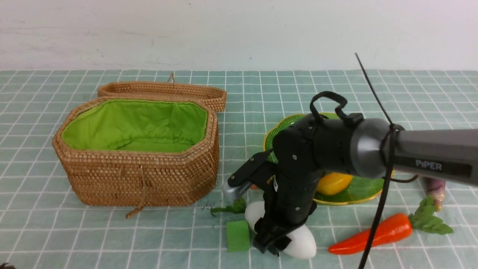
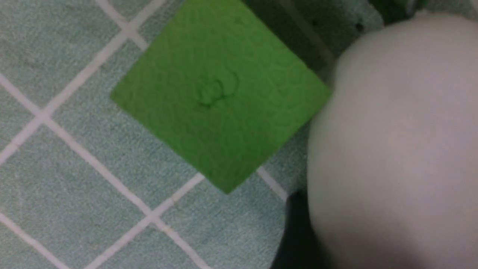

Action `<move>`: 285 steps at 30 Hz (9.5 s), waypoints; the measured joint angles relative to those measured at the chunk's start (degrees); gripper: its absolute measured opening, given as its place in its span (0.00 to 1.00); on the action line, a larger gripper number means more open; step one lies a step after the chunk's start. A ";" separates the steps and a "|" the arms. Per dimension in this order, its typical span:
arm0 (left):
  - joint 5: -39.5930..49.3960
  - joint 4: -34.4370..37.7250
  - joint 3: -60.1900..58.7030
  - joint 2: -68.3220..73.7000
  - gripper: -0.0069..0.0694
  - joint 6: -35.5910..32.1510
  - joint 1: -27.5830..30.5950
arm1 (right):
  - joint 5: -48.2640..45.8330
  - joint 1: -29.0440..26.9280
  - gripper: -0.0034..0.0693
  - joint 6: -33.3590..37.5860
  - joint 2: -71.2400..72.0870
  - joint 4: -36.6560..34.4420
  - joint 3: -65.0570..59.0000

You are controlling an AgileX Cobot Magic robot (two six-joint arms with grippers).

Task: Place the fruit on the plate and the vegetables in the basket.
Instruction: Take a daikon with your right arm and place it on the basket on the left, then use the right arm to grab a carrot and put it into the left basket, then grab an eggplant with your right arm and place it in the basket on the left, then use the right arm to grab a mangosteen and put it into the right plate

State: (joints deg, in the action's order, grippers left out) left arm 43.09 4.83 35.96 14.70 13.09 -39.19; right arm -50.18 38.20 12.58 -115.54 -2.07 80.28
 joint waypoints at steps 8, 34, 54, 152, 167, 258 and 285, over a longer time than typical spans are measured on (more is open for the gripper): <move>0.52 -2.69 0.00 0.00 0.07 0.25 0.00 | -9.48 0.00 0.70 -0.43 3.74 -3.33 2.63; 0.94 -26.79 0.00 0.18 0.07 23.32 0.00 | 16.05 3.54 0.97 32.88 -10.01 -31.67 38.45; -2.35 24.91 0.00 0.18 0.07 -41.48 0.00 | -21.23 -5.07 0.05 -20.01 32.51 8.88 5.32; -16.78 -9.71 0.00 7.41 0.08 1.66 0.00 | -18.56 2.24 0.36 -0.11 9.06 12.61 44.55; -15.05 9.71 0.00 7.41 0.08 -25.99 0.00 | -19.60 -35.84 0.39 -25.48 11.00 7.40 13.84; -19.54 -5.51 0.00 7.43 0.08 -4.32 0.00 | -21.50 -37.37 0.37 -19.40 1.83 4.21 36.21; -18.57 -5.51 0.00 7.43 0.08 -4.33 0.00 | -15.53 -42.72 0.89 -20.04 -14.66 -4.52 35.34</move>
State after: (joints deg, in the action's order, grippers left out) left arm 24.52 -0.68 35.96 22.13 8.76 -39.19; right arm -65.72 -4.52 -7.46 -130.20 -6.59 115.62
